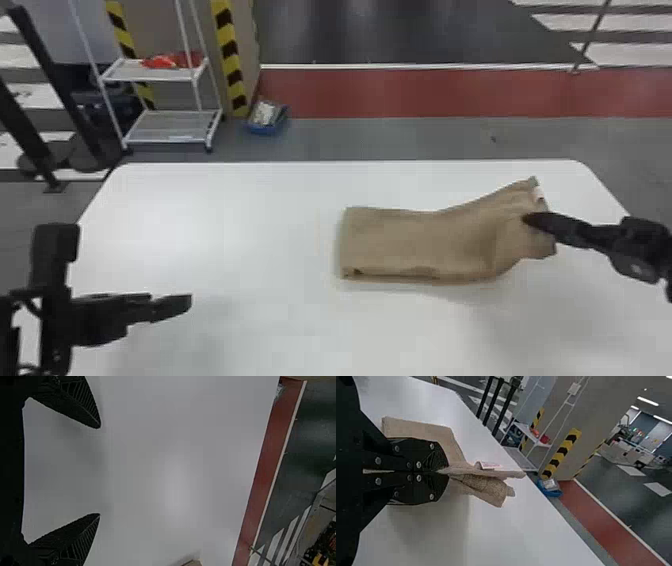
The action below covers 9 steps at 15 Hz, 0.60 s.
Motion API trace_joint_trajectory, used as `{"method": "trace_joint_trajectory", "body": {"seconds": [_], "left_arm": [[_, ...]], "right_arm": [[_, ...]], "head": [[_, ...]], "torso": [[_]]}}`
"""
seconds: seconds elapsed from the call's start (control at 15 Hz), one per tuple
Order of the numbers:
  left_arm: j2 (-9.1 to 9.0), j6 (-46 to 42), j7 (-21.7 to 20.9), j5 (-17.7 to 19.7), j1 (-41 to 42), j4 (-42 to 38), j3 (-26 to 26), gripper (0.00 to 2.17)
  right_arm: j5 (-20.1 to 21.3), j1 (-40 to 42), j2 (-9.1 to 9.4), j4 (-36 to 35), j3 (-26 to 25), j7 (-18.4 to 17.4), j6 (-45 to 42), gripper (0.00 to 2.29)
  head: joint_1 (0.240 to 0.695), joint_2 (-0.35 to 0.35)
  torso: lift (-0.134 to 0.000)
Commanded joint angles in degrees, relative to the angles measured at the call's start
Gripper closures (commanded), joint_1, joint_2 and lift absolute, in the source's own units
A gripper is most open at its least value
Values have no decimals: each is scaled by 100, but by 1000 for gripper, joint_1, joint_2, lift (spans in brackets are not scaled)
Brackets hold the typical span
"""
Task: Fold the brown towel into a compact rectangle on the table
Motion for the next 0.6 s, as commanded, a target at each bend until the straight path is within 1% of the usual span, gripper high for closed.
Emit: {"method": "trace_joint_trajectory", "body": {"seconds": [0.0,0.13,0.2,0.27,0.33,0.4,0.53], "left_arm": [[1,-177,88,54,18,-73,-16,87],[-17,-862,106,221,159,-100,1,83],[-17,-1337,132,282,256,-161,1,73],[-35,-1952,150,300,396,-223,1,66],[-43,-2427,176,318,493,-258,10,66],[-43,-2532,176,326,528,-302,36,63],[-17,-2479,176,318,537,-311,54,63]], "right_arm": [[-494,8,85,-146,-133,0,-183,1696],[-600,8,392,-234,8,-44,-499,1696],[-591,0,568,-225,166,-132,-921,1696],[-547,-9,608,-163,333,-229,-1132,1696],[-529,-36,608,-75,509,-290,-1308,1696],[-521,-53,608,48,676,-325,-1501,1696],[-450,-71,608,215,1107,-325,-1554,1696]], "head": [[695,-3],[695,-1],[695,15],[695,24],[695,36],[695,46],[695,61]], "torso": [[-128],[-128],[-128],[-128],[-128],[-128],[-128]]}}
